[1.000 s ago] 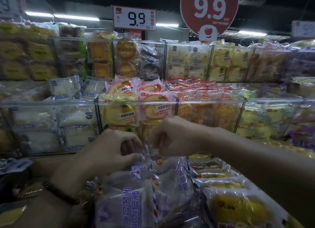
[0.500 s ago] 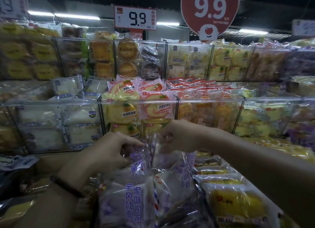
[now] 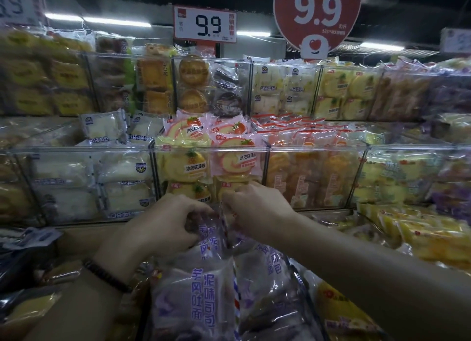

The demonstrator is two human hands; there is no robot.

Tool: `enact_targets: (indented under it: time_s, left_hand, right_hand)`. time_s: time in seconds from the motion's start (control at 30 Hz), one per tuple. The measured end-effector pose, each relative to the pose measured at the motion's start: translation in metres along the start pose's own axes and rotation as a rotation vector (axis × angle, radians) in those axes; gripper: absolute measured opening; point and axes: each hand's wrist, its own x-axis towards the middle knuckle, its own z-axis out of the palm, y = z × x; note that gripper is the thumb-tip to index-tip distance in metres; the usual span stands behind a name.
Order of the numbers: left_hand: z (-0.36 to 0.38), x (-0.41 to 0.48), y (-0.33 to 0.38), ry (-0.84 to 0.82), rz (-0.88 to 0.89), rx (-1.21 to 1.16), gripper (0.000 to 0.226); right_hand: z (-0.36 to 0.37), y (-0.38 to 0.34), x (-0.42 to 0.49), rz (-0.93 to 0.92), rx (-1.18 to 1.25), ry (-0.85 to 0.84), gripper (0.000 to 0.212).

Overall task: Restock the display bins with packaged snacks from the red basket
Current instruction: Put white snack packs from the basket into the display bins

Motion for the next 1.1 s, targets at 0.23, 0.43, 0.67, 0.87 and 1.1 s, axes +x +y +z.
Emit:
enact_targets:
  time_s: [0.23, 0.43, 0.67, 0.87, 1.1]
  left_hand:
    - [0.001, 0.000, -0.006, -0.023, -0.075, -0.060, 0.046]
    - [0.003, 0.001, -0.002, -0.030, -0.062, -0.016, 0.049]
    - [0.010, 0.002, 0.002, 0.057, 0.018, 0.052, 0.048]
    - [0.013, 0.002, 0.007, 0.170, 0.032, 0.025, 0.056]
    - [0.006, 0.001, 0.005, 0.131, 0.029, -0.006, 0.055]
  right_hand:
    - [-0.012, 0.019, -0.003, 0.039, -0.082, -0.061, 0.046]
    - [0.005, 0.008, -0.010, 0.151, -0.029, -0.030, 0.040]
    - [0.012, 0.000, -0.021, 0.177, 0.001, -0.013, 0.032]
    - [0.012, 0.002, -0.023, 0.174, 0.026, 0.002, 0.038]
    - [0.016, 0.006, -0.023, 0.169, 0.045, 0.038, 0.031]
